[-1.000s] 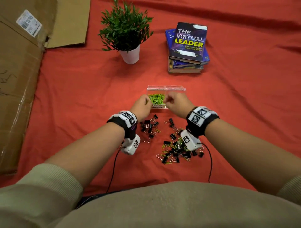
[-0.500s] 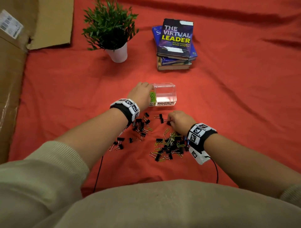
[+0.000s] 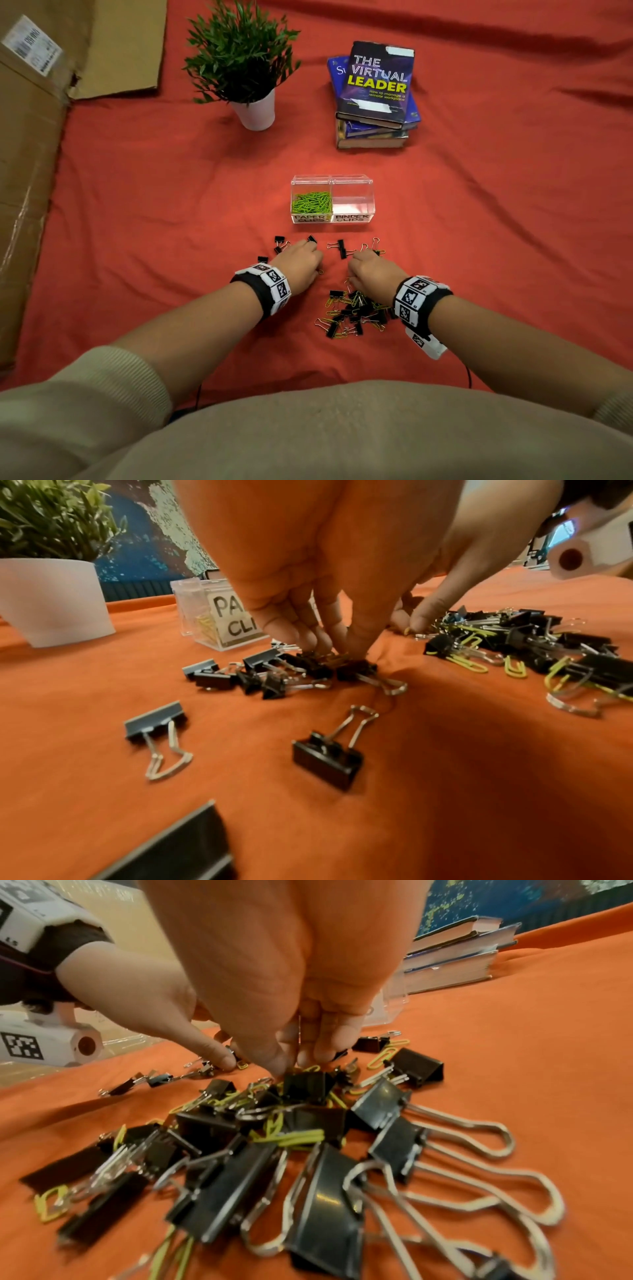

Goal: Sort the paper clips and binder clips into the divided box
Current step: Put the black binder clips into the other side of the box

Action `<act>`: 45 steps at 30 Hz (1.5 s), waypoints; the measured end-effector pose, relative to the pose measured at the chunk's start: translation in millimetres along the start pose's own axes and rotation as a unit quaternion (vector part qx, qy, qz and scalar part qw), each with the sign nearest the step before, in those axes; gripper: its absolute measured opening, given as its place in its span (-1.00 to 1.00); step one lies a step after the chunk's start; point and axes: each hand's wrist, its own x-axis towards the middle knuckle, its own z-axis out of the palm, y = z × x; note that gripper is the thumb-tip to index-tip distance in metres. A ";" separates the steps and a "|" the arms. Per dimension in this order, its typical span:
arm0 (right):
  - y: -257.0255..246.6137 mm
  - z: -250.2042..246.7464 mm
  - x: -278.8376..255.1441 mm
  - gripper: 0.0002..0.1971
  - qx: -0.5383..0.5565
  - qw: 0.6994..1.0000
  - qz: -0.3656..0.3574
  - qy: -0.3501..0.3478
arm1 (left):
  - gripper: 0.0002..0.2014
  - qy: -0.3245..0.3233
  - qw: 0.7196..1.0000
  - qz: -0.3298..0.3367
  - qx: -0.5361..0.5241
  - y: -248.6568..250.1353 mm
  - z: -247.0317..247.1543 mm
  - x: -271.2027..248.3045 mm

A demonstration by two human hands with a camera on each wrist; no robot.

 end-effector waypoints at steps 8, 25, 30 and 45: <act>23.2 -28.5 -11.5 -0.80 0.354 0.918 0.168 0.056 | -0.75 -0.002 1.000 -0.015 0.009 12.3 1.1 -0.7; 46.9 -11.7 -6.6 -0.76 0.173 0.966 0.177 0.079 | -0.88 0.001 0.917 -0.123 -0.380 62.8 -19.7 22.9; 40.7 -8.6 -5.2 -0.92 0.137 0.971 0.188 0.058 | -0.71 -0.102 0.979 -0.035 -0.172 53.3 -5.2 11.5; 54.4 -29.4 -14.2 -0.73 0.515 0.807 0.277 0.080 | -0.87 0.021 0.978 -0.115 -0.171 20.3 -9.8 -10.7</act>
